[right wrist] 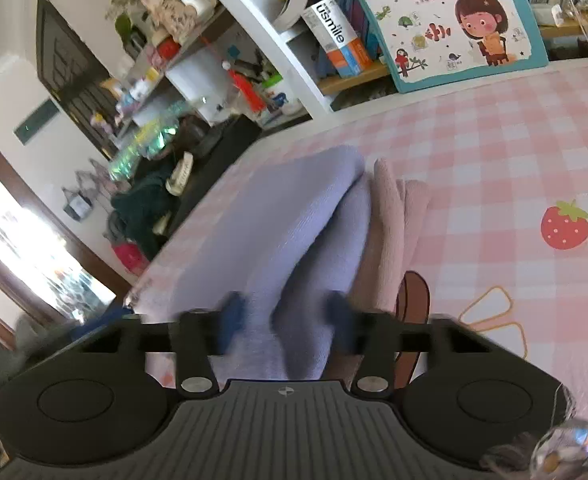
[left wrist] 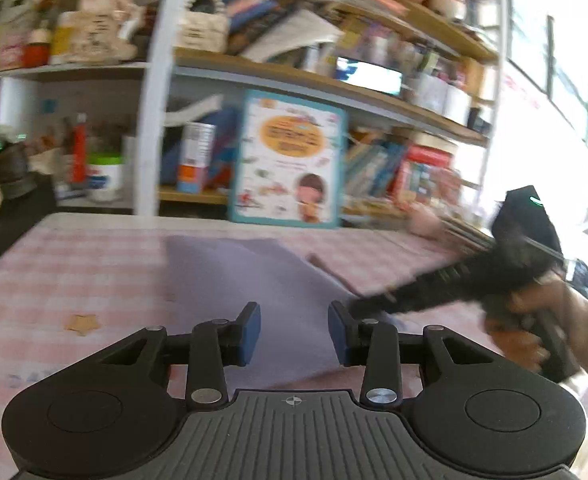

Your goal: Fold clothes

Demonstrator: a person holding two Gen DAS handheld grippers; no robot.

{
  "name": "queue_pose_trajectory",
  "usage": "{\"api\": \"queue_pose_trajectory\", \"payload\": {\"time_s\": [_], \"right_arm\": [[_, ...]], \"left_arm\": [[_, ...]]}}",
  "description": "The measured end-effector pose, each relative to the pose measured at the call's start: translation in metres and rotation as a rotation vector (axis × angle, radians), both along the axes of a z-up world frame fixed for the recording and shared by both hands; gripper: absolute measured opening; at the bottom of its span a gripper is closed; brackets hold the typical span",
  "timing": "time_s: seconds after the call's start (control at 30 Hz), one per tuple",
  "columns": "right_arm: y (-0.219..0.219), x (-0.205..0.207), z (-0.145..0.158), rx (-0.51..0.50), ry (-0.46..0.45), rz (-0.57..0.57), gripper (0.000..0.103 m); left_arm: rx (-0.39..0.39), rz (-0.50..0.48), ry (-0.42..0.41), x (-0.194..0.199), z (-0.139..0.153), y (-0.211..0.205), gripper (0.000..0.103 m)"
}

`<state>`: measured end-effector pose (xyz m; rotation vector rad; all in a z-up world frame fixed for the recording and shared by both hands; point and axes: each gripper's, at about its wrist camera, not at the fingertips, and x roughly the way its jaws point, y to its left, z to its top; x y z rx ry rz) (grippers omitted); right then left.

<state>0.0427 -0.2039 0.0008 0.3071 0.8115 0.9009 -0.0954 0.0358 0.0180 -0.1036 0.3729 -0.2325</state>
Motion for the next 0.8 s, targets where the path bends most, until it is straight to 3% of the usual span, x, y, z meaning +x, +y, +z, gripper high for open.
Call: {"api": "queue_pose_trajectory", "payload": {"time_s": [0.1, 0.2, 0.27, 0.33, 0.4, 0.43, 0.5, 0.57, 0.67, 0.8], "right_arm": [[0.001, -0.022, 0.022, -0.004, -0.091, 0.017, 0.011], [-0.013, -0.048, 0.046, 0.069, -0.163, 0.017, 0.01], [-0.02, -0.056, 0.043, 0.034, -0.159, -0.024, 0.01], [-0.021, -0.054, 0.022, -0.062, -0.106, -0.048, 0.01], [-0.026, -0.051, 0.005, -0.069, -0.047, -0.056, 0.012], [-0.028, -0.049, -0.003, -0.065, -0.017, -0.059, 0.013], [-0.031, -0.048, 0.0, -0.063, -0.021, -0.07, 0.023], [-0.032, -0.051, 0.009, -0.071, -0.074, -0.096, 0.055], [-0.033, -0.05, 0.017, -0.08, -0.123, -0.118, 0.061], [-0.033, -0.038, 0.008, -0.088, -0.078, -0.131, 0.063]], "left_arm": [[-0.002, 0.04, -0.035, -0.002, 0.005, 0.009, 0.038], [-0.026, 0.054, -0.049, -0.005, 0.006, 0.016, 0.038], [-0.047, 0.055, -0.023, -0.001, 0.002, 0.021, 0.038], [-0.059, 0.056, 0.007, 0.001, -0.004, 0.022, 0.038], [-0.069, 0.054, 0.04, 0.006, -0.008, 0.023, 0.054], [-0.074, 0.059, 0.059, 0.007, -0.011, 0.023, 0.069], [-0.076, 0.065, 0.077, 0.01, -0.015, 0.021, 0.07], [-0.081, 0.062, 0.098, 0.014, -0.018, 0.02, 0.073], [-0.079, 0.074, 0.129, 0.02, -0.022, 0.018, 0.079], [-0.056, 0.084, 0.152, 0.027, -0.026, 0.012, 0.081]]}}
